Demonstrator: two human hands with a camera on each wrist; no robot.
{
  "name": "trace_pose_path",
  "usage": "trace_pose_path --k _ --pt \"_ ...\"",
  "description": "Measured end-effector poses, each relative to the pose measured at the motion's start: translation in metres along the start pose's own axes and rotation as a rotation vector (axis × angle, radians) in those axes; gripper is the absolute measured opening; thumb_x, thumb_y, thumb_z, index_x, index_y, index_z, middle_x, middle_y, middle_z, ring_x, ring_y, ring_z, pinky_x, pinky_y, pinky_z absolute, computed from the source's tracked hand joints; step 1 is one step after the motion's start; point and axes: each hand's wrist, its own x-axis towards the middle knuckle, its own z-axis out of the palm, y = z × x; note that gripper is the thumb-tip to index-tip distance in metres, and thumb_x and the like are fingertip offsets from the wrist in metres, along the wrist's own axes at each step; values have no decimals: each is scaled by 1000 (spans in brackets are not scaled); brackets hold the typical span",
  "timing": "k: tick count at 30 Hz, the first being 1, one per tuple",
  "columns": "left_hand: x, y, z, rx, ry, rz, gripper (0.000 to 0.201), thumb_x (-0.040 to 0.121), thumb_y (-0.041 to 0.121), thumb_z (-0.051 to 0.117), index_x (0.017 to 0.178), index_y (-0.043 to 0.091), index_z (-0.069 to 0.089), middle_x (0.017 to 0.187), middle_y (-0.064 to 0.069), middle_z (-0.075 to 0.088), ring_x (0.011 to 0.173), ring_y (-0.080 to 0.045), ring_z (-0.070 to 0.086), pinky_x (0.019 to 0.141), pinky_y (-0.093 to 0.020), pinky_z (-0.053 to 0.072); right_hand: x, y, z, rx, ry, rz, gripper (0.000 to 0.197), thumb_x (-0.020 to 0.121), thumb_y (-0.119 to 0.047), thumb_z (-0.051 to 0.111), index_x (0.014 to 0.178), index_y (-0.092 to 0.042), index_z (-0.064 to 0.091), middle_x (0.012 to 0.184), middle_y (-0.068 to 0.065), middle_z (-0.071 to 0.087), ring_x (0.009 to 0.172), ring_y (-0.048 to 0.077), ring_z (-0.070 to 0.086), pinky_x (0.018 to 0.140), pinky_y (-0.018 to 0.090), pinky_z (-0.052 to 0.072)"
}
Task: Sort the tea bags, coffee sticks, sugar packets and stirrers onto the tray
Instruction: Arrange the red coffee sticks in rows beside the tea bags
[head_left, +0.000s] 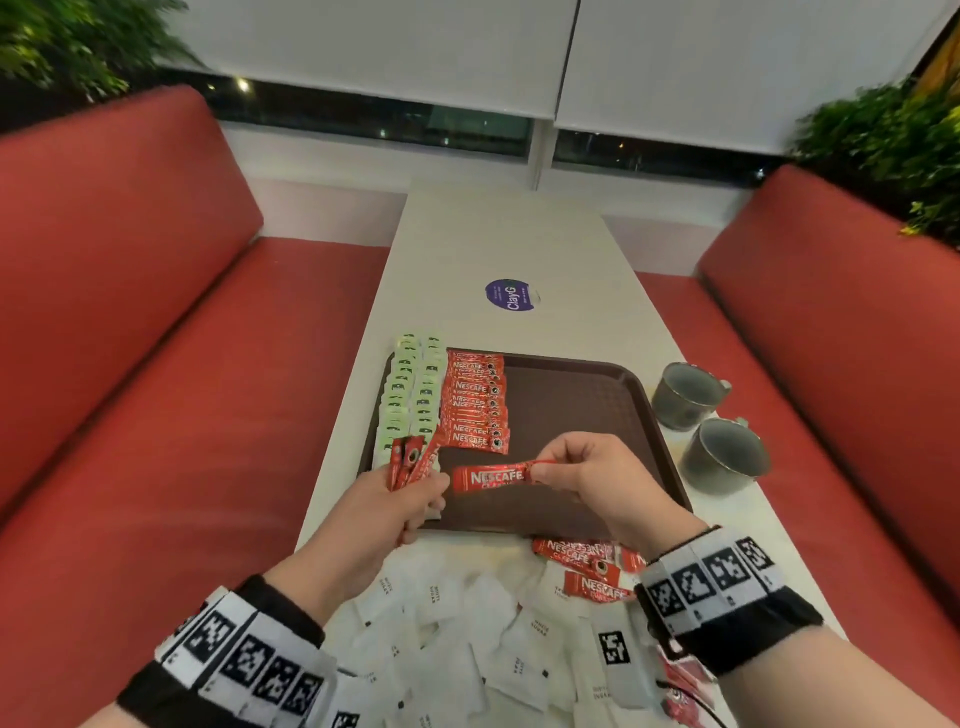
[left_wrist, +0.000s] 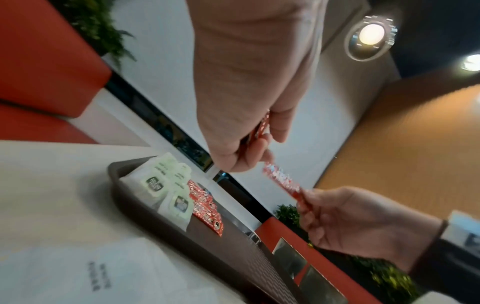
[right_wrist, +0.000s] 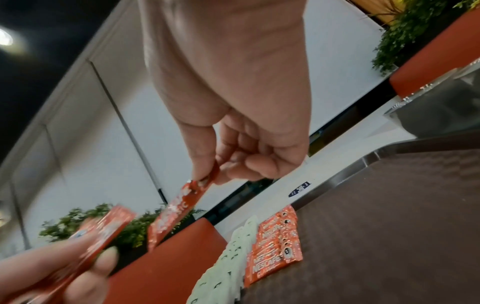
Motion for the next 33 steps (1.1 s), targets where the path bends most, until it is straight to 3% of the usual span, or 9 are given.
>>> trace_pose_path --k 3,6,9,11,15,19,22,26,33 --pt "-2 -4 -11 -148 64 -84 20 91 28 61 91 9 59 69 -4 51 50 -10 37 48 -21 31 41 6 -2 -34 99 50 12 83 -10 71 71 -12 68 53 -10 55 52 3 44 53 18 32" --pt "-8 -4 -19 -222 88 -97 21 93 30 57 94 9 59 69 -2 53 50 -10 38 48 -21 31 81 20 5 -71 121 122 14 78 -8 75 68 -13 67 66 -2 61 63 10 50 57 23 36" --pt "-11 -4 -26 -268 125 -102 26 93 33 55 92 8 59 64 -1 54 49 -10 41 47 -22 32 111 32 15 -120 88 189 17 75 -7 78 66 -15 66 74 1 66 79 18 60 77 32 52" --pt "-12 -6 -30 -290 159 -107 27 93 34 56 91 7 59 63 -1 54 48 -11 43 47 -23 33 123 35 20 -200 55 205 19 77 -11 76 67 -21 62 73 -2 61 82 16 58 83 30 50" --pt "-13 -8 -34 -309 175 -93 23 92 28 58 87 5 57 61 -5 53 47 -13 46 44 -23 36 144 34 35 -429 -1 264 22 83 -24 71 66 -22 58 85 2 65 83 17 62 85 28 52" --pt "-13 -11 -36 -289 197 -81 20 91 25 61 88 6 56 63 -7 53 47 -15 48 43 -23 39 157 29 46 -790 -45 329 30 87 -43 63 75 -16 62 75 -4 64 67 12 59 56 23 41" --pt "-12 -13 -36 -276 203 -91 17 92 22 59 88 7 55 63 -7 53 47 -15 49 43 -24 39 167 36 47 -869 -52 388 36 82 -44 69 97 -11 67 98 4 70 81 19 62 66 27 46" --pt "-12 -13 -36 -303 198 -121 8 94 10 50 92 3 53 65 -10 53 49 -17 50 45 -26 37 172 42 48 -854 -58 412 42 81 -43 71 106 -9 66 107 7 70 88 22 65 84 32 51" --pt "-17 -7 -27 -251 157 -108 12 95 15 55 102 6 59 76 -11 61 56 -17 62 47 -24 47 165 43 47 -956 -18 346 55 85 -53 62 113 -6 60 112 7 67 89 21 61 79 30 46"
